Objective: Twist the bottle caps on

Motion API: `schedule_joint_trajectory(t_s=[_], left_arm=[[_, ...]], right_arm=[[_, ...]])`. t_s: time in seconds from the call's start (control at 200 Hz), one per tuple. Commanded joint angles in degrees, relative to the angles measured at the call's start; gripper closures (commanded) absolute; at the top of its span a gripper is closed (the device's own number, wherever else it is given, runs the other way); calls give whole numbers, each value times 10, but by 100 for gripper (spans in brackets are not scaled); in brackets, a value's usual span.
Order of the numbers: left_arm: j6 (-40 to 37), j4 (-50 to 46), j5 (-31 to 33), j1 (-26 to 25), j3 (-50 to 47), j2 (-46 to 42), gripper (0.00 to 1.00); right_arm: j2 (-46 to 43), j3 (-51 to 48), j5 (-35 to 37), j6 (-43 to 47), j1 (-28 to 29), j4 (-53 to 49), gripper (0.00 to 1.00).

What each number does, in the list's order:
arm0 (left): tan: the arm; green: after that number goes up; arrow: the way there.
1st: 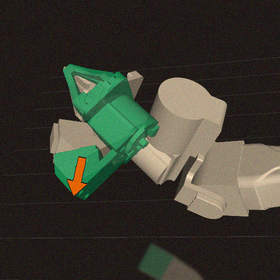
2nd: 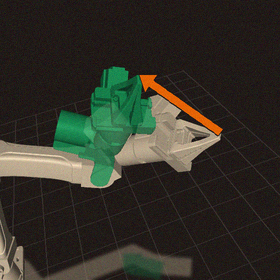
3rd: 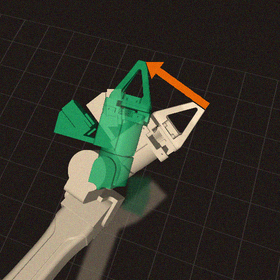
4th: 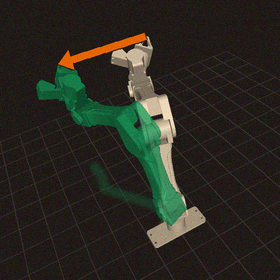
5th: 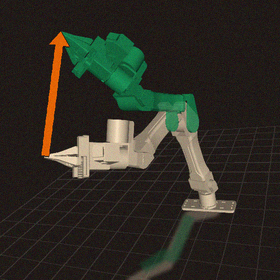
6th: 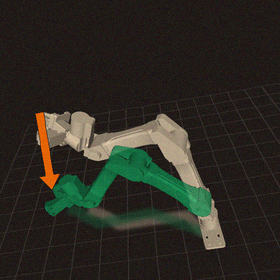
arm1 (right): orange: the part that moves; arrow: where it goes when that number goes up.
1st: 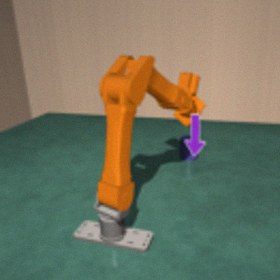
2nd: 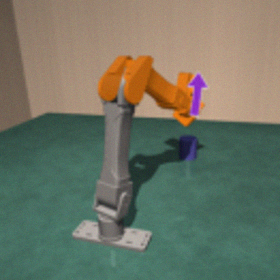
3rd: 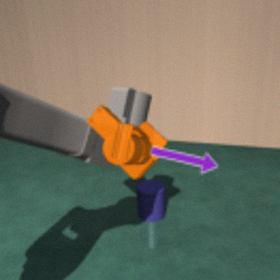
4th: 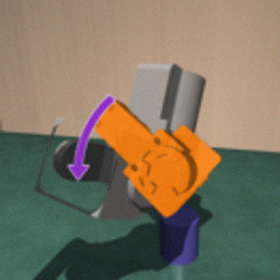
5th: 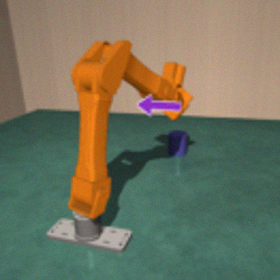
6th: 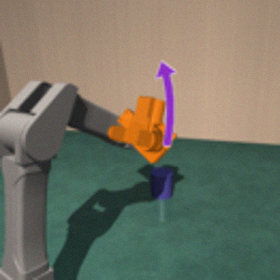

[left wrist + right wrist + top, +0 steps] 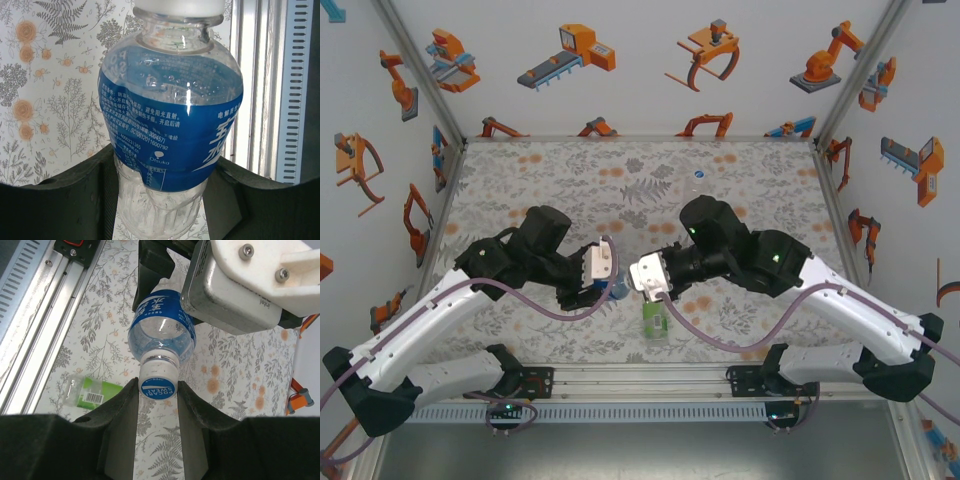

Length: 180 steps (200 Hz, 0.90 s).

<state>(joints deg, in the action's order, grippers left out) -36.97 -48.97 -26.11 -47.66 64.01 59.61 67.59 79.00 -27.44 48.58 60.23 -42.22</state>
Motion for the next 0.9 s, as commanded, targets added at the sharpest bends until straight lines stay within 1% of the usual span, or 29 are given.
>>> schedule_joint_trajectory(t_s=[0.0, 0.23, 0.305, 0.411, 0.666, 0.771, 0.896], left_arm=[[-20, -1, -31, -4, 19, -5, 100], [-27, 9, -49, -4, 17, -9, 100], [-30, 19, -54, -5, 12, -16, 100], [-32, 35, -52, -5, 3, -30, 100], [-26, 70, -45, -5, -20, -50, 100], [-23, 83, -41, -5, -27, -53, 100], [-24, 93, -23, -5, -27, -49, 100]], right_arm=[[15, 14, -17, 16, 5, -4, 100], [29, 11, -35, 7, 5, -13, 100], [27, 3, -30, -15, 5, 3, 100], [21, -12, -17, -71, 4, 33, 100], [-8, -72, 9, -279, 5, 127, 100], [-22, -96, 45, -393, 5, 163, 100], [-26, -103, 78, -513, 5, 166, 100]])
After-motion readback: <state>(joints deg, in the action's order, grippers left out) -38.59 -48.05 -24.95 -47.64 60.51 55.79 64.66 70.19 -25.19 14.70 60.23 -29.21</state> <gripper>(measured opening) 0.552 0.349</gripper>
